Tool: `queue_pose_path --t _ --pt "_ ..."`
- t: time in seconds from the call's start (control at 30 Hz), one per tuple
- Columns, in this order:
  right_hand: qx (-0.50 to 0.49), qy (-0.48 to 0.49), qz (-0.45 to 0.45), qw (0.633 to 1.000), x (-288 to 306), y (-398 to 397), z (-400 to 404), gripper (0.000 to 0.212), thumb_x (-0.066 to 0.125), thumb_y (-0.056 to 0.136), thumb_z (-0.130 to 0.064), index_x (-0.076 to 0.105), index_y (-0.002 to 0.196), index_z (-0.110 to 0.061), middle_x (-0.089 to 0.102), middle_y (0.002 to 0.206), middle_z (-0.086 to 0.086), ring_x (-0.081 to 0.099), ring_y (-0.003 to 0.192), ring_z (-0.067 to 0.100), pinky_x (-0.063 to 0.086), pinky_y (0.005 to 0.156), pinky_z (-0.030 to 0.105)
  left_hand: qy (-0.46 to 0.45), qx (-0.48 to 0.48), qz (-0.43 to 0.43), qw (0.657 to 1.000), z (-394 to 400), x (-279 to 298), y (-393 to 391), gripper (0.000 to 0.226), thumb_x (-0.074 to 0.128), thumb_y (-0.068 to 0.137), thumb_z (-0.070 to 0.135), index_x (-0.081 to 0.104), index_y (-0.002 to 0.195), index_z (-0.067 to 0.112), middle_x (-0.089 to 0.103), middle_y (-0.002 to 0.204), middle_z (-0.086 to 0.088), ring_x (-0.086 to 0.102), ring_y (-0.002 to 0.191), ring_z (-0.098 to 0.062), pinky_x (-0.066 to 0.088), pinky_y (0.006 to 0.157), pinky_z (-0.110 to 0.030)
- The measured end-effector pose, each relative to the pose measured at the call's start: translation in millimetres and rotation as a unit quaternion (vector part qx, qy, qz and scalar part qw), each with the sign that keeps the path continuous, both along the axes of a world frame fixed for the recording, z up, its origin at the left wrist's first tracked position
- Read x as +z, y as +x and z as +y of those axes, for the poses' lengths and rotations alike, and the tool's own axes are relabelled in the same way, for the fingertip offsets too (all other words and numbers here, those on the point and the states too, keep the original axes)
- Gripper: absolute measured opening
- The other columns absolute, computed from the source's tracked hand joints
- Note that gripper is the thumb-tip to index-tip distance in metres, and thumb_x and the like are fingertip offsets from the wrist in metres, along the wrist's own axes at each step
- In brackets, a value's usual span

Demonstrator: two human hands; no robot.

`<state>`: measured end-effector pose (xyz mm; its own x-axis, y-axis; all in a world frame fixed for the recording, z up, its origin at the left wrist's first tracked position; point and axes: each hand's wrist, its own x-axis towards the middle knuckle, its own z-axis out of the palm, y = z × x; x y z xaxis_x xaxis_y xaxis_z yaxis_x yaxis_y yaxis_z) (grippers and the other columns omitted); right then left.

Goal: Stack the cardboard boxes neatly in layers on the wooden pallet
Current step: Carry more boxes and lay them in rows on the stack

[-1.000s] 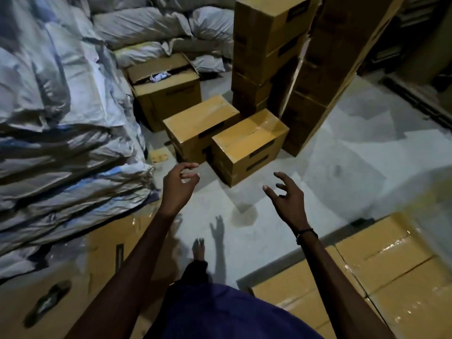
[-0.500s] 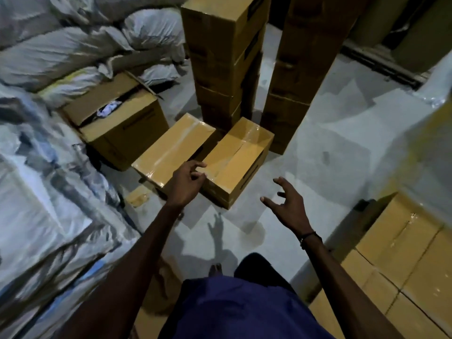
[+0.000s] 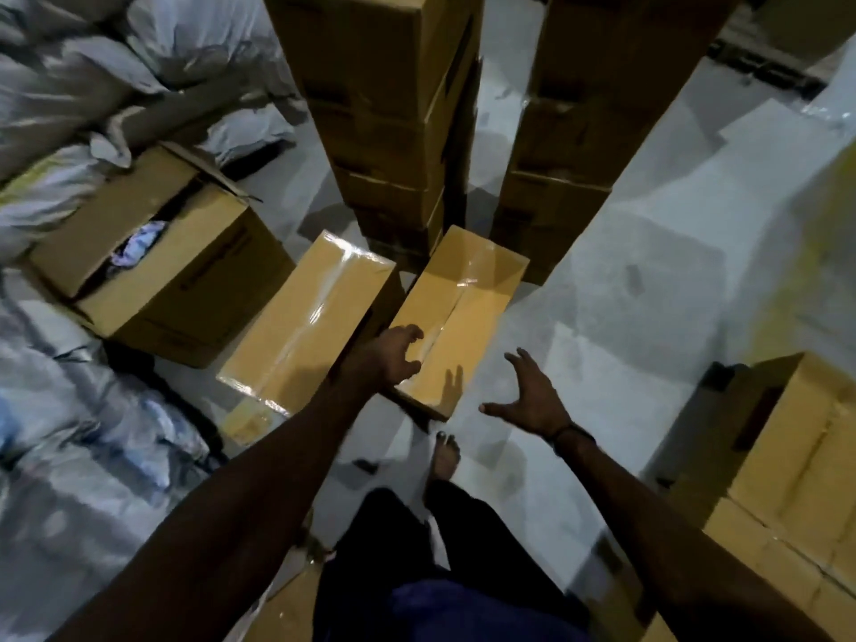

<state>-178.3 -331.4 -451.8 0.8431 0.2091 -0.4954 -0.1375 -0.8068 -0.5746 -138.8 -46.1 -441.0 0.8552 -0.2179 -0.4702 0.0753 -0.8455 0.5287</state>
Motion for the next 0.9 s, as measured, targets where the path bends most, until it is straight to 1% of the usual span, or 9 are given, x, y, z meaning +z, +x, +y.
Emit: queue_pose_path --t 0.07,0.17,0.3,0.43,0.53,0.67,0.77,0.83,0.9 --pt "0.013 -0.028 0.015 0.999 -28 28 14 0.120 0.092 0.069 -0.051 0.024 0.161 -0.013 0.011 0.171 0.007 0.028 0.152 0.028 0.031 0.118 0.041 0.011 -0.017 0.034 0.999 2 -30 30 0.066 0.077 0.088 0.026 0.049 0.144 0.006 0.059 0.139 -0.015 0.061 0.118 -0.031 0.048 0.093 -0.036" --pt "-0.007 -0.061 0.033 0.998 -73 63 29 0.131 0.095 0.059 -0.054 0.020 0.161 -0.019 0.007 0.171 0.003 0.038 0.144 0.039 0.038 0.114 0.054 0.035 -0.012 0.064 0.997 10 -78 70 0.075 0.079 0.086 0.033 0.044 0.149 0.011 0.057 0.142 -0.014 0.055 0.129 -0.031 0.048 0.102 -0.044" --pt "-0.048 -0.084 0.045 0.994 -151 104 44 0.145 0.097 0.048 -0.058 0.014 0.162 -0.028 -0.001 0.172 -0.005 0.044 0.133 0.046 0.045 0.103 0.060 0.068 -0.052 0.070 0.994 19 -155 127 0.091 0.081 0.086 0.036 0.031 0.158 0.012 0.049 0.147 -0.017 0.048 0.134 -0.033 0.042 0.107 -0.040" --pt "-0.081 -0.097 0.060 0.990 -227 142 53 0.154 0.100 0.043 -0.055 0.006 0.163 -0.032 -0.008 0.171 -0.007 0.041 0.133 0.053 0.044 0.102 0.066 0.098 -0.114 0.067 0.986 26 -236 177 0.114 0.085 0.079 0.045 0.015 0.164 0.015 0.016 0.168 -0.018 0.020 0.154 -0.036 0.027 0.121 -0.050" --pt "-0.096 -0.104 0.067 0.988 -278 166 58 0.165 0.100 0.034 -0.059 -0.001 0.162 -0.035 -0.014 0.170 -0.009 0.031 0.141 0.056 0.034 0.108 0.073 0.143 -0.155 0.064 0.975 27 -291 205 0.136 0.089 0.066 0.060 0.002 0.165 0.026 -0.009 0.171 -0.011 0.008 0.155 -0.045 0.025 0.118 -0.066" --pt "-0.120 -0.101 0.068 0.985 -321 189 69 0.173 0.102 0.032 -0.057 -0.011 0.161 -0.035 -0.024 0.168 -0.008 0.009 0.152 0.051 0.020 0.115 0.075 0.157 -0.178 0.084 0.968 26 -333 231 0.154 0.095 0.053 0.061 -0.014 0.160 0.042 -0.034 0.165 0.001 -0.013 0.148 -0.059 0.021 0.106 -0.084" --pt "-0.134 -0.098 0.058 0.984 -346 195 77 0.177 0.102 0.028 -0.057 -0.010 0.163 -0.031 -0.028 0.167 -0.002 0.006 0.155 0.046 0.020 0.119 0.070 0.137 -0.183 0.072 0.971 29 -357 243 0.160 0.097 0.048 0.058 -0.019 0.158 0.045 -0.041 0.161 0.000 -0.013 0.147 -0.062 0.025 0.104 -0.083" --pt "-0.138 -0.098 0.041 0.985 -354 197 84 0.176 0.103 0.028 -0.053 -0.005 0.164 -0.024 -0.028 0.167 0.005 0.006 0.156 0.041 0.022 0.120 0.065 0.129 -0.187 0.059 0.972 28 -367 245 0.161 0.098 0.049 0.053 -0.019 0.158 0.044 -0.043 0.160 -0.004 -0.010 0.148 -0.060 0.025 0.111 -0.077" --pt "-0.156 -0.093 0.035 0.983 -358 197 89 0.173 0.104 0.029 -0.047 -0.001 0.165 -0.023 -0.027 0.168 0.005 0.004 0.157 0.038 0.020 0.122 0.062 0.123 -0.187 0.044 0.974 25 -372 243 0.159 0.100 0.051 0.047 -0.016 0.161 0.038 -0.042 0.160 -0.010 -0.003 0.150 -0.057 0.020 0.117 -0.068"
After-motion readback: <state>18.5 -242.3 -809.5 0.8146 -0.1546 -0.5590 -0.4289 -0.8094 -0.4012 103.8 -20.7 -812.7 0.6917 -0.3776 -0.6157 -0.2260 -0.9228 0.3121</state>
